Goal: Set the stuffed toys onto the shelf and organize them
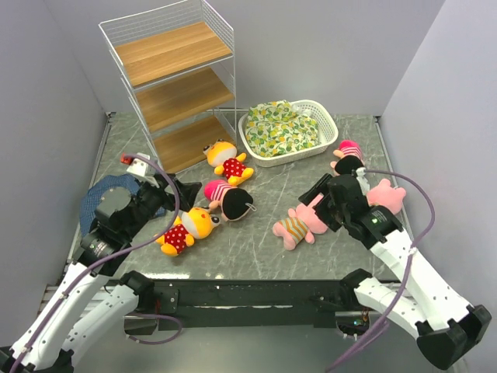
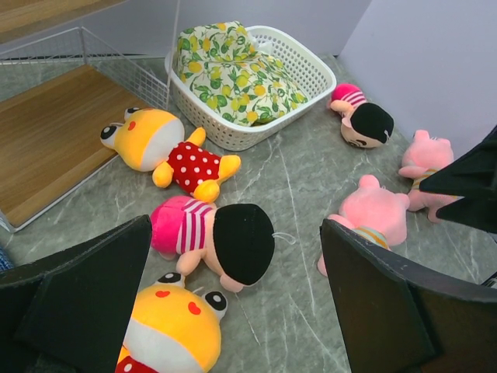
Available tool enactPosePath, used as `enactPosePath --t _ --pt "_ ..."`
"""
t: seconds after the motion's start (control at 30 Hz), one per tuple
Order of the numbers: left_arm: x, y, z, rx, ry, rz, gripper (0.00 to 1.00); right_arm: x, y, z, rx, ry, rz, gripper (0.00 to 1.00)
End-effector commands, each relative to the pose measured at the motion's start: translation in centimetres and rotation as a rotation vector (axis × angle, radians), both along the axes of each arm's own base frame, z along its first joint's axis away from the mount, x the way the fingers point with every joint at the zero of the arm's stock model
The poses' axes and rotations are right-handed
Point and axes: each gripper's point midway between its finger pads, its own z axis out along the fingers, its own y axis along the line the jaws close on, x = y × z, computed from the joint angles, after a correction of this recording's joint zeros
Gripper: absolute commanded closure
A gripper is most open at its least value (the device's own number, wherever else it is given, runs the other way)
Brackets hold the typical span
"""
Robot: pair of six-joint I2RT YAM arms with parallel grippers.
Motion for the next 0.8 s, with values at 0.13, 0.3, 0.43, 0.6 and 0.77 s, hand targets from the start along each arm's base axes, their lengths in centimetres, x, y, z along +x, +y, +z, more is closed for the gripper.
enactPosePath --t 0.13,0.3,0.43,0.6,0.77 --pt "-0.4 0.3 2.0 -0.029 -0.058 0.003 0.04 0.0 -2.3 -3.0 -0.059 0.175 -0.221 0.1" --pt "-0.4 0.5 2.1 -0.031 -0.059 0.014 0.04 0.8 -1.9 -4.1 -0.053 0.233 -0.245 0.18" --pt "-0.5 0.4 2.0 -0.033 -0.056 0.005 0.04 1.4 -2.2 -5.2 -0.053 0.276 -0.297 0.26" --pt "-0.8 0.3 2.3 -0.039 -0.067 -0.006 0.04 2.7 -2.7 -5.9 -0.085 0.304 -0.324 0.27" --pt "-0.8 0.1 2.2 -0.038 -0.058 -0.016 0.03 3.4 -3.3 -7.4 -0.126 0.332 -0.345 0.28"
